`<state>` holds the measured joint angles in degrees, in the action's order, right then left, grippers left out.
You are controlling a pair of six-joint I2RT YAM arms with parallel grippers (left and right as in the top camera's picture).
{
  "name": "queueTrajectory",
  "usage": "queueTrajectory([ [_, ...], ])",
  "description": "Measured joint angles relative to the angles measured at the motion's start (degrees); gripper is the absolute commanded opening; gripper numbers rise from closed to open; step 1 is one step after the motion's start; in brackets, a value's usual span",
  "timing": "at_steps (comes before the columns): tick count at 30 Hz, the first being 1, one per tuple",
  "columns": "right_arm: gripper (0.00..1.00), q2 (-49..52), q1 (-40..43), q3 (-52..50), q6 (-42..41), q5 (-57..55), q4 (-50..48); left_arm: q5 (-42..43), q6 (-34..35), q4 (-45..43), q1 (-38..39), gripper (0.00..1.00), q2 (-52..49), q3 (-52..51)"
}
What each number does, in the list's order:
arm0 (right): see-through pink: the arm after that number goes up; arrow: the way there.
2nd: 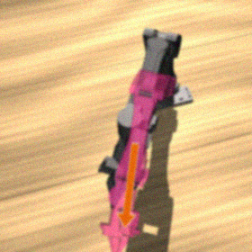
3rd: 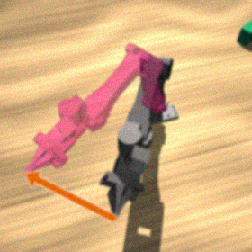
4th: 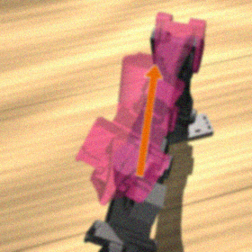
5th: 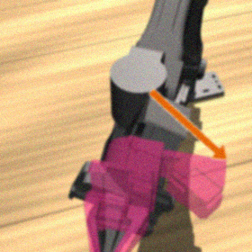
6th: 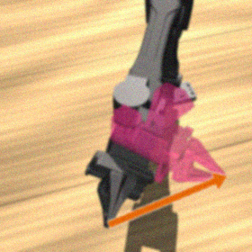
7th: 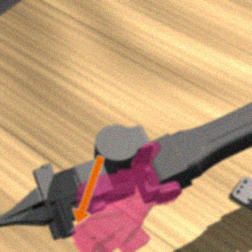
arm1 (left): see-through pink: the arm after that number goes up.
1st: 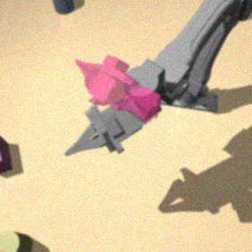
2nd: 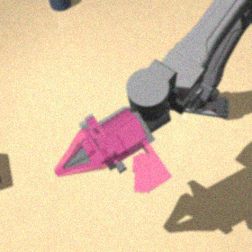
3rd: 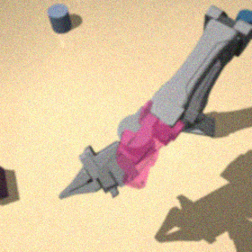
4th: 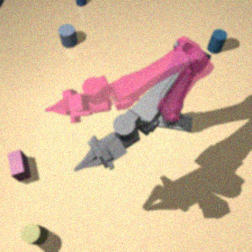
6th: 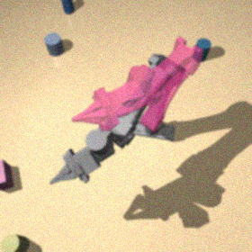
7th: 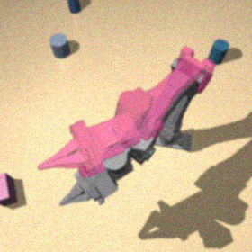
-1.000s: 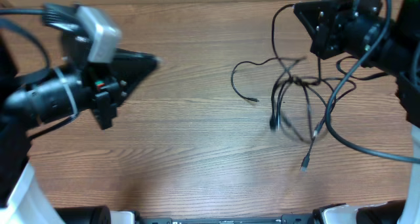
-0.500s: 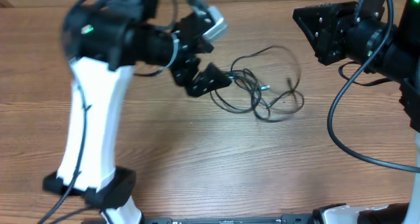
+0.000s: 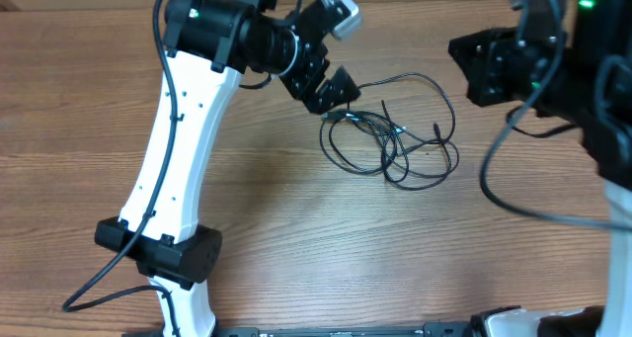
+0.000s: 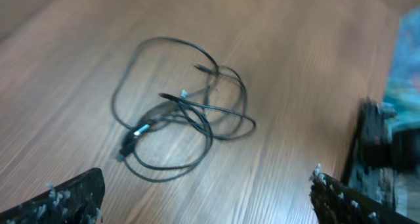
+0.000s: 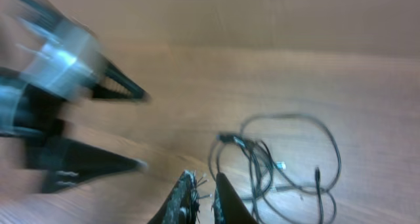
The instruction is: Untangle cables
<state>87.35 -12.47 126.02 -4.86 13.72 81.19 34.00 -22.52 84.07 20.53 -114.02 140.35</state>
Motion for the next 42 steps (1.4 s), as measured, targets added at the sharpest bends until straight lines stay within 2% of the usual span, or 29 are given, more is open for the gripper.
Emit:
queueTrajectory([
  [8, 0.17, 2.32, -0.11, -20.06, -2.4, -0.66, -7.26, -13.18, 20.41, -0.2, -2.32, 1.0, 5.14, 11.21],
  [10, 0.25, 2.32, -0.44, -25.22, -3.08, -0.66, -7.87, -15.89, 23.91, -0.13, -2.29, 1.0, 8.17, 12.33],
  [11, 0.34, 2.29, -0.74, -27.85, -3.39, -0.63, -8.41, -16.76, 25.16, -0.13, -2.25, 1.0, 9.7, 12.72],
  [13, 0.5, 2.29, -1.33, -33.94, -4.15, -0.44, -10.71, -18.18, 26.97, -0.11, -2.25, 1.0, 12.57, 13.38],
  [16, 0.66, 2.38, -2.36, -43.08, -4.39, 0.76, -15.61, -19.52, 28.59, 0.0, -2.25, 1.0, 15.5, 13.86],
  [20, 0.7, 2.4, -3.67, -53.96, -4.7, 2.69, -25.24, -20.72, 29.55, 1.25, -2.25, 1.0, 16.52, 13.94],
  [23, 0.78, 2.4, -4.07, -60.41, -6.12, 3.5, -32.3, -21.29, 29.9, 2.71, -2.25, 1.0, 16.06, 13.86],
  [25, 0.78, 2.4, -4.07, -64.19, -7.04, 3.67, -36.63, -21.46, 29.94, 3.87, -2.25, 1.0, 15.76, 13.77],
  [26, 0.64, 2.4, -4.07, -65.83, -7.26, 3.78, -38.32, -21.66, 29.97, 4.33, -2.25, 1.0, 15.67, 13.77],
  [27, 0.16, 2.4, -4.07, -67.45, -7.08, 3.85, -40.02, -21.66, 30.05, 4.72, -2.25, 1.0, 15.65, 13.77],
  [28, 0.04, 2.4, -4.07, -68.7, -7.43, 4.0, -41.24, -21.84, 30.08, 5.05, -2.25, 1.0, 15.63, 13.77],
  [32, 0.04, 2.4, -4.07, -71.34, -8.09, 5.2, -42.45, -21.88, 30.1, 6.1, -2.25, 1.0, 15.63, 13.77],
  [36, 0.04, 1.55, -4.09, -69.26, -5.92, 13.09, -40.96, -22.1, 30.08, 7.3, -2.25, 1.0, 15.63, 13.77],
  [39, 0.04, -0.61, -4.13, -63.58, -6.14, 17.33, -39.23, -23.26, 30.05, 8.17, -2.25, 1.0, 15.54, 13.77],
  [42, 0.04, -4.31, -4.13, -52.83, -6.97, 19.61, -38.03, -26.43, 29.55, 9.62, -2.25, 1.0, 15.13, 13.77],
])
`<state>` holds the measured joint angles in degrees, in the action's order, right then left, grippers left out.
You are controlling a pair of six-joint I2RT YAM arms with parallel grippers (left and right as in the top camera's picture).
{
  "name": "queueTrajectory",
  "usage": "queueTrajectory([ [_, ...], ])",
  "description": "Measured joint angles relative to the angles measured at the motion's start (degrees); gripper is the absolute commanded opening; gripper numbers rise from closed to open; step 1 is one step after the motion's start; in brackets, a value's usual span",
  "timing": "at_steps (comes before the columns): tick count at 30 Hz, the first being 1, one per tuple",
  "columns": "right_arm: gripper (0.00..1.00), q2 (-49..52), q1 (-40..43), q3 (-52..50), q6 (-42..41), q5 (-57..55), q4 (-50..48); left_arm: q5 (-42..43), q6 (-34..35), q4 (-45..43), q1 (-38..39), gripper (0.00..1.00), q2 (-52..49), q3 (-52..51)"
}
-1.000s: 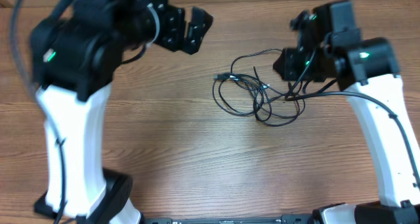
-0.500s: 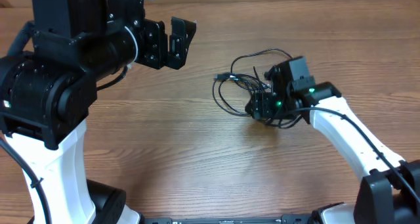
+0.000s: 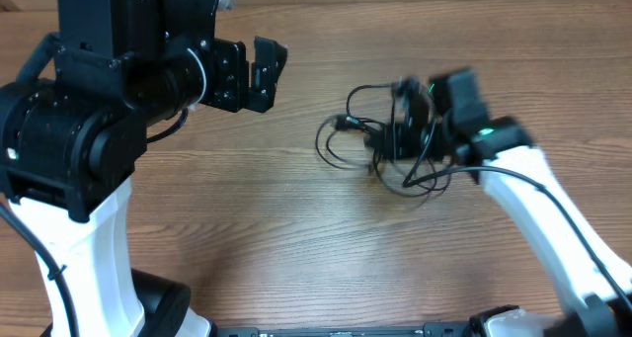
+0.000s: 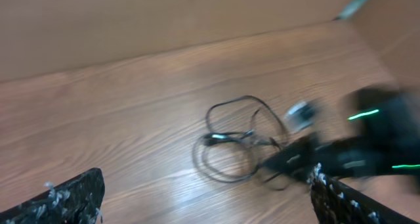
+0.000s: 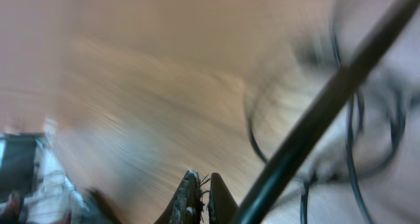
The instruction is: Untangle cables
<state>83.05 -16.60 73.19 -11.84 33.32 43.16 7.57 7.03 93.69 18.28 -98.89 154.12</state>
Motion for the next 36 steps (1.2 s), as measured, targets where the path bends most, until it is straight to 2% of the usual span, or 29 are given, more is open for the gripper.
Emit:
queueTrajectory([
  [7, 0.04, -8.22, 0.0, 26.93, -0.35, 1.4, 1.9, -9.38, -1.25, 3.04, -0.02, 1.0, -2.16, -1.29],
  [10, 0.04, -11.17, 0.0, 33.99, 0.76, 1.68, 1.84, -9.77, -1.4, 3.02, 0.0, 1.0, -2.6, -1.86],
  [13, 0.04, -13.18, 0.0, 36.39, 1.6, 1.49, 1.99, -7.93, -2.69, 2.84, -0.02, 1.0, -2.64, -1.86],
  [16, 0.04, -13.99, 0.0, 36.74, 2.86, 1.14, 3.91, 0.79, -9.51, 2.89, -0.04, 1.0, -2.78, -1.86],
  [21, 0.04, -11.96, 0.0, 36.63, 5.27, 0.44, 7.13, 25.49, -27.21, 2.99, 0.11, 1.0, -3.8, -2.71],
  [25, 0.04, -11.13, 0.0, 36.41, 6.34, -0.15, 7.85, 38.4, -39.65, 2.99, 1.22, 1.0, -4.79, -3.58],
  [29, 0.04, -11.58, 0.0, 36.41, 6.95, -0.35, 7.78, 43.71, -48.0, 2.99, 3.63, 0.97, -5.62, -3.76],
  [32, 0.04, -11.89, 0.0, 36.41, 7.45, -0.55, 6.84, 43.58, -50.93, 2.99, 5.2, 0.93, -6.45, -3.78],
  [36, 0.04, -12.13, 0.0, 36.44, 8.07, -1.84, 5.68, 41.0, -52.26, 2.99, 6.01, 0.95, -8.66, -3.78],
])
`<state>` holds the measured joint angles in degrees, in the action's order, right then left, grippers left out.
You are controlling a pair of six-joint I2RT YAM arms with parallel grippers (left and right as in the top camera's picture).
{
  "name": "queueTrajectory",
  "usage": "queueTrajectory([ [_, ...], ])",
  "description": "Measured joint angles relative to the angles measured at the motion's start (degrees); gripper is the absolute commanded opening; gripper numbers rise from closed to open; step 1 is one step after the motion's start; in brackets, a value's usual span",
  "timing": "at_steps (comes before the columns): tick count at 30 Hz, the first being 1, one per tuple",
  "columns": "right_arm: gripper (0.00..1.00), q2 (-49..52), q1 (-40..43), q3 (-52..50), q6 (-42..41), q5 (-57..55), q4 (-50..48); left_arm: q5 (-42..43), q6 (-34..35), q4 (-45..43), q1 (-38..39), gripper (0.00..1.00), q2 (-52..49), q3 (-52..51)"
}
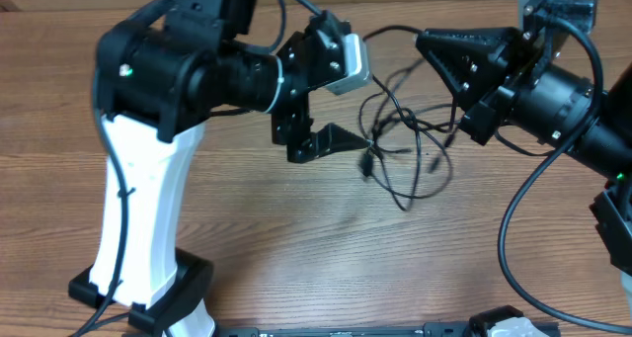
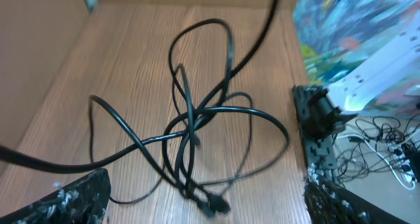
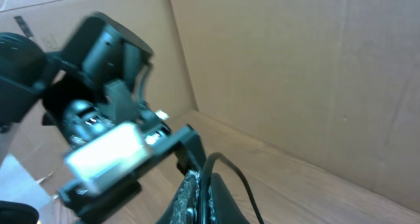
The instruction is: Untangle cables
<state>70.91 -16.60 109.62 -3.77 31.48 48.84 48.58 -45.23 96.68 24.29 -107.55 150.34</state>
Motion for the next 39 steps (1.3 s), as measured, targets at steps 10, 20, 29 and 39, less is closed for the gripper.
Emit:
queueTrajectory([
  [10, 0.04, -0.22, 0.0, 4.76, 0.55, -1.09, 0.24, -2.1, 0.02, -1.07, 0.0, 1.0, -4.31, -0.26],
  [20, 0.04, -0.46, 0.0, 5.95, 0.63, -1.53, 1.4, -0.61, 18.01, -24.85, 0.0, 0.91, -4.33, -0.31],
  [29, 0.04, -0.48, 0.0, 5.95, 0.63, -2.08, 3.54, 3.69, 25.49, -24.72, 2.12, 0.04, -4.98, -0.31],
  [39, 1.0, 4.72, 0.0, 6.21, 0.9, -23.45, 16.59, 1.95, 40.72, -24.44, -7.76, 0.04, -4.5, 2.1],
])
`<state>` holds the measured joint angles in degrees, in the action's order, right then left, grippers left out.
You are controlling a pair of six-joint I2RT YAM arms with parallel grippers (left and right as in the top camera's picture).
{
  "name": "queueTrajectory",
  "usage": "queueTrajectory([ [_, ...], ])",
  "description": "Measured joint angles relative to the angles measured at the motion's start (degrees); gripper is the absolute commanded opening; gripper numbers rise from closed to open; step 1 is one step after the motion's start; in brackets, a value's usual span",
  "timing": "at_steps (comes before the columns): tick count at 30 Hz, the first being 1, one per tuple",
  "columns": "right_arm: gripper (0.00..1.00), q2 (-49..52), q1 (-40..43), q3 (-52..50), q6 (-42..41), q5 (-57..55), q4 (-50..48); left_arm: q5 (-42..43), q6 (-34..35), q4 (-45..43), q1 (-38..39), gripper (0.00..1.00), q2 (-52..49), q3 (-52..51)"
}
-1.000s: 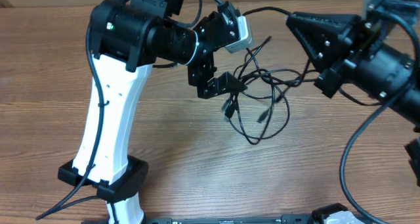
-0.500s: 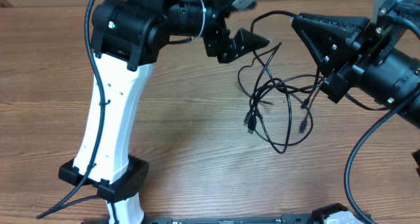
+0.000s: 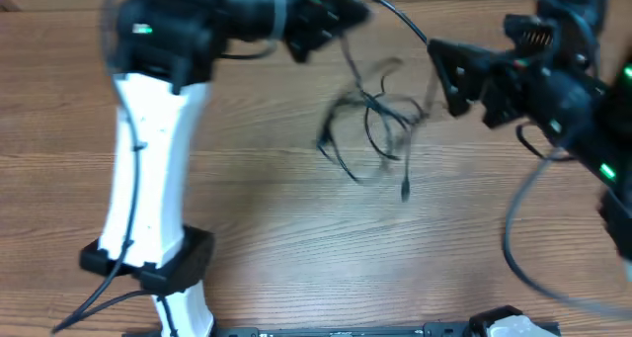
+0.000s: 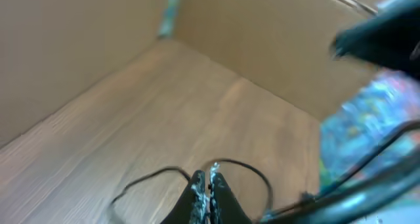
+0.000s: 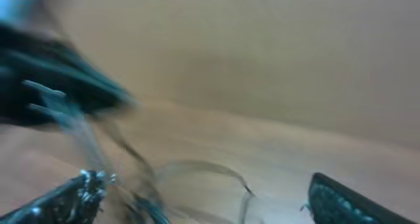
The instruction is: Untangle cables
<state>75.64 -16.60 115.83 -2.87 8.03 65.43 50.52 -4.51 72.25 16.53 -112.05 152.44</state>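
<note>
The black cable tangle point(image 3: 373, 120) hangs in loose loops over the middle of the table, blurred by motion. One strand runs up from it to my left gripper point(image 3: 341, 9) at the top of the overhead view. In the left wrist view that gripper point(image 4: 205, 178) is shut, with a cable loop point(image 4: 256, 175) coming out at both sides of its tips. My right gripper point(image 3: 449, 75) sits just right of the tangle. Its fingers point(image 5: 88, 184) stand wide apart in the right wrist view, and blurred cable point(image 5: 197, 166) lies between and beyond them, not held.
The wooden table point(image 3: 247, 228) spreads below. A cardboard wall point(image 4: 79, 40) closes off the back. The left arm's white column point(image 3: 148, 149) and its black base stand at the left. The right arm's dark body point(image 3: 563, 90) fills the right side.
My left gripper was open beside the hanging tangle and is now shut on a strand, higher up. My right gripper was shut on the cable and is now open beside the tangle.
The tangle first lay flat on the table, with the left gripper open near it and the right one shut off to the side. Then the right gripper was at the tangle. Then it held the cable lifted. Now the left gripper holds it instead.
</note>
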Motion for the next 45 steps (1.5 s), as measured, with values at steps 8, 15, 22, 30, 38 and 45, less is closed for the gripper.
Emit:
queueTrajectory([
  [8, 0.88, 15.3, 0.0, -0.35, -2.36, -0.66, 7.02, -2.38, 7.19, 3.04, -11.34, 0.04, 9.16, 0.85],
  [15, 0.88, 21.51, -3.41, -1.03, -3.65, 7.74, 3.98, -13.6, 12.24, 6.29, -12.52, 0.04, 15.89, 2.56],
  [22, 0.86, 20.96, -8.57, -1.03, 0.37, 10.84, -0.9, -22.49, 14.73, 7.45, -12.52, 0.04, 14.82, 2.43],
  [30, 0.81, 20.35, -9.57, -1.03, 4.09, 16.48, -0.81, -24.87, 15.17, 7.48, -12.52, 0.05, 14.49, 2.4],
  [38, 0.82, 20.31, -18.73, -1.03, 15.74, 16.65, -1.75, -25.09, 15.39, 7.56, -12.52, 0.04, 14.49, 2.4],
  [45, 0.79, 20.28, -21.53, -1.03, 23.65, 12.28, -3.28, -22.47, 15.56, 8.0, -12.52, 0.04, 14.49, 2.4],
])
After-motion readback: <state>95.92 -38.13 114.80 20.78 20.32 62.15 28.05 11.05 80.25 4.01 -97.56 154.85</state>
